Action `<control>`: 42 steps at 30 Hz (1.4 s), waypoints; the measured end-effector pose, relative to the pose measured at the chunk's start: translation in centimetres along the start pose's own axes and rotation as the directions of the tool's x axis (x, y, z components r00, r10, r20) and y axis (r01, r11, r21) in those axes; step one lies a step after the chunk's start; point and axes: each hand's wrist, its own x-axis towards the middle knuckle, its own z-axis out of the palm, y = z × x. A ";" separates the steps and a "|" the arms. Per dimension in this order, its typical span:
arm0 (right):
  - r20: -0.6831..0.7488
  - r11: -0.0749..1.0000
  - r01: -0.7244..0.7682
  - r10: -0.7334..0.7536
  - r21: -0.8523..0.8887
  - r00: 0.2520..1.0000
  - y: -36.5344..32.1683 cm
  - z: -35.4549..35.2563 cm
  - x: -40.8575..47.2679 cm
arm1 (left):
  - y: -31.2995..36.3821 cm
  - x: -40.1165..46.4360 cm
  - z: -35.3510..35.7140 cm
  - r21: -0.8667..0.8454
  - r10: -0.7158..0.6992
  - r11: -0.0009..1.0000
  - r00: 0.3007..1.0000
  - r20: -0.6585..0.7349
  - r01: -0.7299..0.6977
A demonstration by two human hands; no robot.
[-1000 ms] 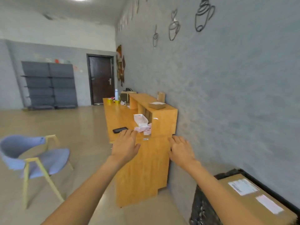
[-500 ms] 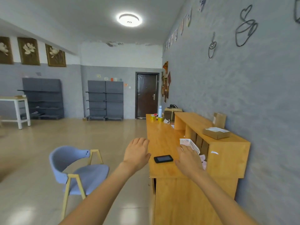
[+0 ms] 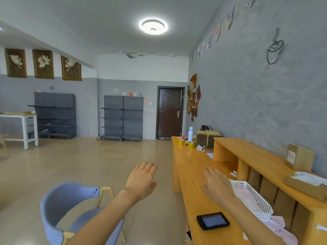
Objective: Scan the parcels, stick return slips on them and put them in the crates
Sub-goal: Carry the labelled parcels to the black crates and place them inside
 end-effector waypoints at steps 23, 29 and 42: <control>-0.027 0.824 -0.556 0.557 -0.109 0.830 22.3 13.4 29.7 | 11.7 47.2 23.9 -0.411 0.509 0.761 0.855 -0.100 -0.501; -0.044 0.670 -0.715 0.723 -0.202 0.690 30.7 13.7 28.4 | 22.0 55.1 25.6 -0.509 0.625 0.607 0.762 -0.168 -0.610; -0.096 0.156 -0.937 0.976 -0.312 0.195 41.1 14.7 22.2 | 44.7 63.9 27.3 -0.939 0.829 0.076 0.545 -0.128 -0.336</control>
